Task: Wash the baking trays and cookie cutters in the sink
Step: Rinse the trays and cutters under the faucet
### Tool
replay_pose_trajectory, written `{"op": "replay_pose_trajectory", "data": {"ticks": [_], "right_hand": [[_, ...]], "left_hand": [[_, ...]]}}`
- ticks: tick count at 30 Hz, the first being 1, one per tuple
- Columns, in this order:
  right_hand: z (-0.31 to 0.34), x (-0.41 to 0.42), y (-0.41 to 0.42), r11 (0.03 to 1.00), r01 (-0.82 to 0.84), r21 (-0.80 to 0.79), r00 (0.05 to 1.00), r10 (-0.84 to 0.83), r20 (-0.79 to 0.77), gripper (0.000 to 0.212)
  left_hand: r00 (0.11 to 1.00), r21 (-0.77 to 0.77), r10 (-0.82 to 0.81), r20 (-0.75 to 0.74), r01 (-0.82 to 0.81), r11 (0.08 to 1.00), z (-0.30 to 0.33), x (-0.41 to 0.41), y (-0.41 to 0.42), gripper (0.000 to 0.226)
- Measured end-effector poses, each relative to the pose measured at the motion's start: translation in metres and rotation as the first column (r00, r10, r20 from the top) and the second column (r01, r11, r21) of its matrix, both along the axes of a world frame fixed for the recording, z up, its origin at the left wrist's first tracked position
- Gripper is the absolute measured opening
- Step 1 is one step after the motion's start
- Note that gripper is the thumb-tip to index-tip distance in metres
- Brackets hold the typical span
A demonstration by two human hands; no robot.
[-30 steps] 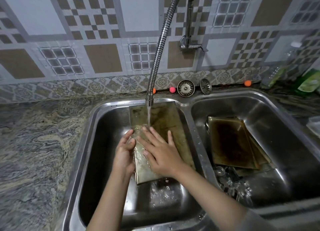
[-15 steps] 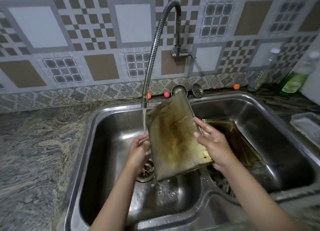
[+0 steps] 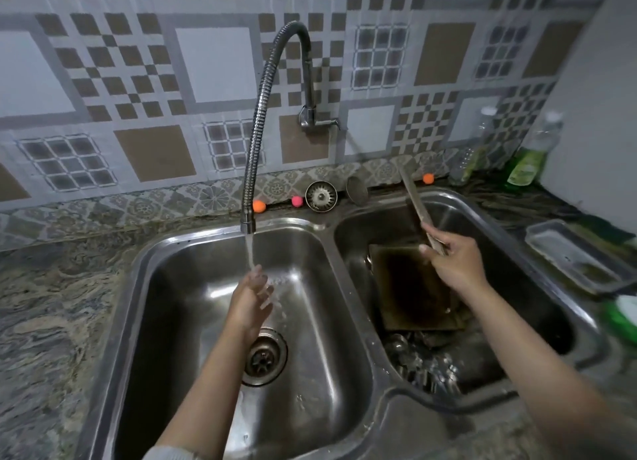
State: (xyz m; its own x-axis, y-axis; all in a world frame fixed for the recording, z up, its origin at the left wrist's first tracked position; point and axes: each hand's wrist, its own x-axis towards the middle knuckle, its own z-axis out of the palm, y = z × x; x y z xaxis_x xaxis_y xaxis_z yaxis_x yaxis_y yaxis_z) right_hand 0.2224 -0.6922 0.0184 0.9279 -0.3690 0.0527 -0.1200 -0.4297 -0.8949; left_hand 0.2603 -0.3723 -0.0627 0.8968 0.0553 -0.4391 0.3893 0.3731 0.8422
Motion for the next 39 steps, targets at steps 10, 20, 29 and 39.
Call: {"op": "replay_pose_trajectory", "data": {"ticks": [10, 20, 29, 39], "right_hand": [[-0.117, 0.036, 0.000, 0.914, -0.129, -0.385, 0.936, -0.016, -0.353, 0.043], [-0.165, 0.060, 0.041, 0.828, -0.232, -0.510, 0.841, -0.092, -0.533, 0.045], [-0.134, 0.063, 0.051, 0.898, -0.165, -0.408, 0.939, 0.016, -0.344, 0.038], [-0.032, 0.047, 0.090, 0.905, -0.145, -0.401, 0.984, 0.173, 0.034, 0.040]], "left_hand": [[0.993, -0.064, 0.001, -0.114, -0.008, 0.998, -0.030, 0.005, -0.005, 0.041], [0.986, -0.153, 0.060, -0.155, -0.084, 0.985, -0.046, 0.005, -0.006, 0.031], [0.966, -0.062, 0.237, -0.101, -0.244, 0.968, -0.026, 0.003, -0.006, 0.032], [0.820, 0.093, 0.461, 0.340, -0.517, 0.851, 0.072, -0.020, -0.016, 0.009]]}}
